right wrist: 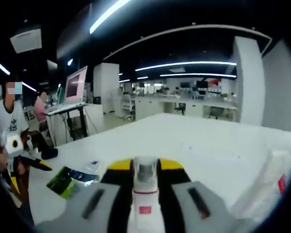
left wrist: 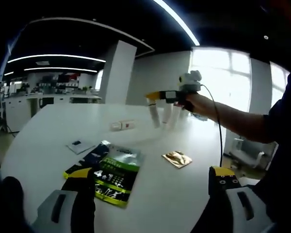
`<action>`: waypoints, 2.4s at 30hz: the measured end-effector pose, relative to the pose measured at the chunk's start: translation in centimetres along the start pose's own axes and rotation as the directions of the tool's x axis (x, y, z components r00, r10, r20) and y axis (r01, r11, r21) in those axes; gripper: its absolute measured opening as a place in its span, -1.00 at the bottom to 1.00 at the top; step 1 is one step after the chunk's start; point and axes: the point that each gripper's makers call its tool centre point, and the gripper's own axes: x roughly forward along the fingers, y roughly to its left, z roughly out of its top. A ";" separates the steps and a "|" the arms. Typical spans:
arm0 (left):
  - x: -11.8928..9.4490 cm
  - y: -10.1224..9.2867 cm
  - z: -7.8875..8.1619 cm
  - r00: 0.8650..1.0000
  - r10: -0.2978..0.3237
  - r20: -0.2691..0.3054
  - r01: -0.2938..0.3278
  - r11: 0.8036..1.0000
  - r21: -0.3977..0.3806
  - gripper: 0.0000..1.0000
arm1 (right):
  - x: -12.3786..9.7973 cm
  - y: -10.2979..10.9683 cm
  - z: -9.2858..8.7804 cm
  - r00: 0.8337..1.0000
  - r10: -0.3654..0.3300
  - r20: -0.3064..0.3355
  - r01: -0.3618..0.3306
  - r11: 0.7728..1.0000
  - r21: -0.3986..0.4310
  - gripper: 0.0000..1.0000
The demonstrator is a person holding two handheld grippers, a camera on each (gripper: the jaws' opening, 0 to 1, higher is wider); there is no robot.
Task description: Arrange the skincare products in the storage area until every visible bottle or jar stands upright without overlapping.
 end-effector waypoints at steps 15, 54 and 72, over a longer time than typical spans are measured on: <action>1.1 -0.8 -0.1 0.999 -0.029 -0.018 0.029 1.000 0.004 0.99 | -5.5 -2.8 -2.4 0.993 -0.104 0.058 0.097 0.990 0.104 -0.67; 1.9 -1.7 -0.2 0.996 -0.067 -0.060 0.068 0.998 0.017 0.96 | -18.9 -14.7 -4.1 0.763 -0.602 0.235 0.575 0.799 0.176 -0.67; 1.5 -1.2 -0.1 0.996 -0.054 -0.066 0.055 0.998 0.020 0.94 | -18.4 -16.9 -4.7 0.710 -0.655 0.258 0.629 0.755 0.186 -0.67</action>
